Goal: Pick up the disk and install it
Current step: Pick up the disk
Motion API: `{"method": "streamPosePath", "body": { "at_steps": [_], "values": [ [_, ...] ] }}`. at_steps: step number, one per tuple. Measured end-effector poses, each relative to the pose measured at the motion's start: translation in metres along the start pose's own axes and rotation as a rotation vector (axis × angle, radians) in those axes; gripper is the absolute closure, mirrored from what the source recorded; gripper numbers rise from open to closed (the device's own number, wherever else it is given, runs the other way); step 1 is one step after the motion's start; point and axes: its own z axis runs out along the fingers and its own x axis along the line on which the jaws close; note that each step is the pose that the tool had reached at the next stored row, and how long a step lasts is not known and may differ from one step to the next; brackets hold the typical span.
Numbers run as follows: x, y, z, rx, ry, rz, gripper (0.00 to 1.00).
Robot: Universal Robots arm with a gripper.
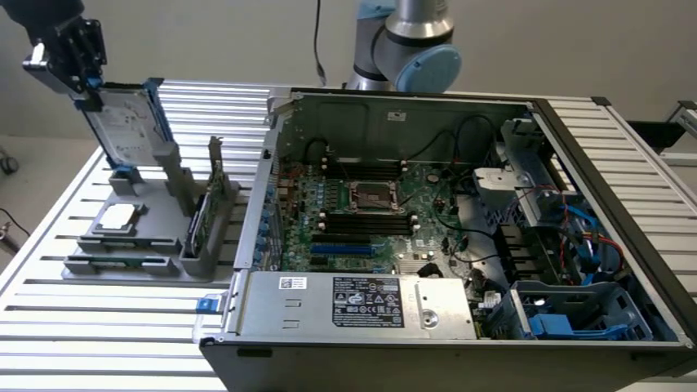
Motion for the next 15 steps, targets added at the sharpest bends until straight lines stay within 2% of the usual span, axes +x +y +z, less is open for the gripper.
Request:
{"method": "streamPosePath", "body": {
  "at_steps": [5,11,15],
  "values": [
    [0.000,-0.0070,-0.0228,-0.0006,0.0001,0.000,0.67],
    [0.000,-0.0280,-0.0504,-0.0045,-0.0001,0.000,0.67],
    [0.000,-0.0441,-0.0687,-0.0094,-0.0001,0.000,0.67]
  ]
}}
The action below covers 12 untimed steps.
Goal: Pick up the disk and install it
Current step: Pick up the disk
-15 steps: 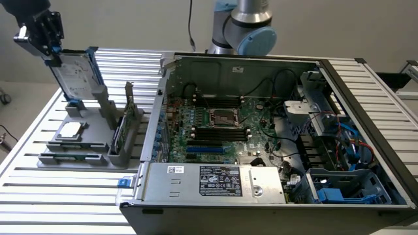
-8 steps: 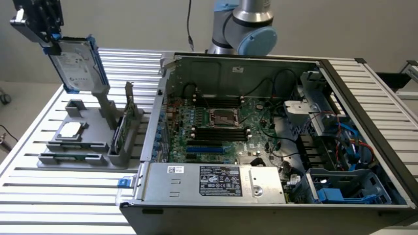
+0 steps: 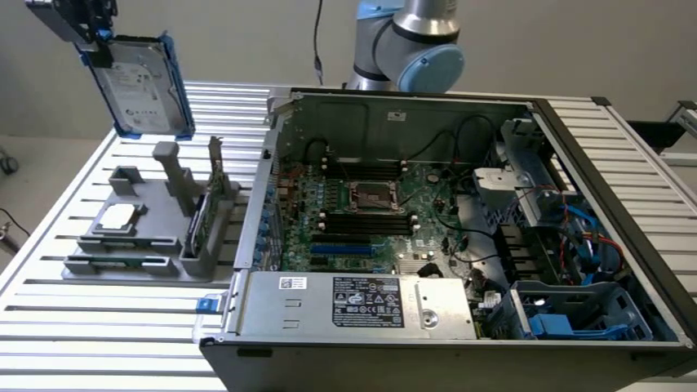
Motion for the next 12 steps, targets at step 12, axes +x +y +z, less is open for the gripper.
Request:
{"method": "streamPosePath", "body": {
  "at_steps": [12],
  "values": [
    [0.004,-0.0535,-0.0437,-0.0153,-0.0003,0.000,0.67]
  ]
}}
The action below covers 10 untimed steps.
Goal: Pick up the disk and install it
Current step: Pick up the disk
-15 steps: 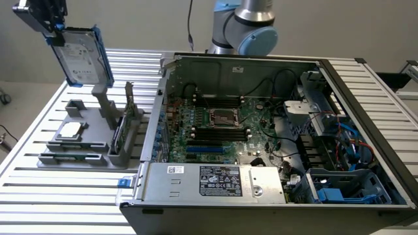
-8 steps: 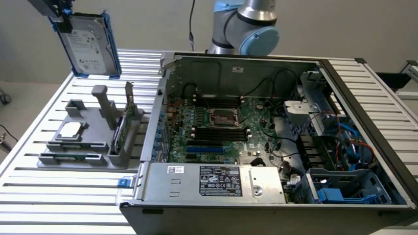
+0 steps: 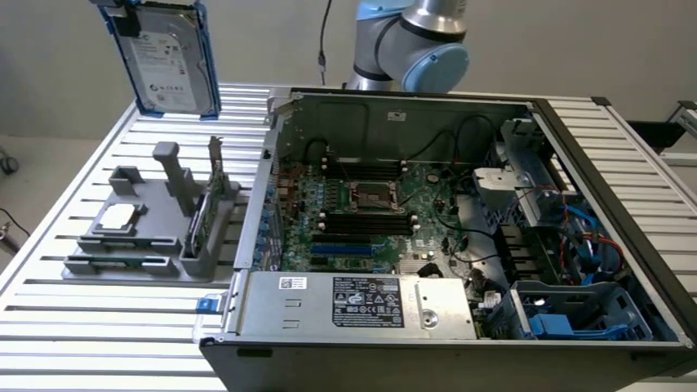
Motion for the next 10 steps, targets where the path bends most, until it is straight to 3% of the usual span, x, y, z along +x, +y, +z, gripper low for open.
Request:
{"method": "streamPosePath", "body": {
  "at_steps": [10],
  "values": [
    [0.008,-0.0435,-0.0069,0.0000,0.0000,-0.001,0.67]
  ]
}}
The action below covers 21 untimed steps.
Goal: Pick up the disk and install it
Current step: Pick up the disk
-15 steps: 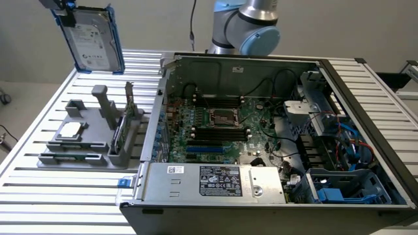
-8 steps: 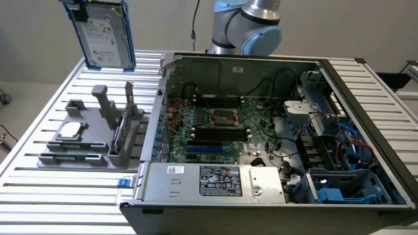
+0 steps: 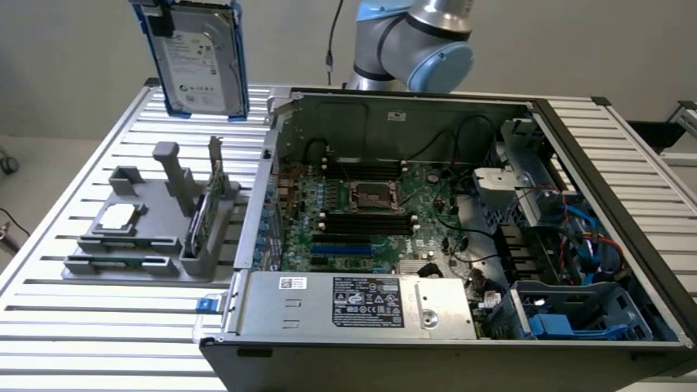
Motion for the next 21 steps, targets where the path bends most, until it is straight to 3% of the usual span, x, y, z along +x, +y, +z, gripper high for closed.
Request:
{"method": "streamPosePath", "body": {
  "at_steps": [21],
  "values": [
    [0.023,-0.0930,-0.0279,0.0001,-0.0055,-0.003,0.67]
  ]
}}
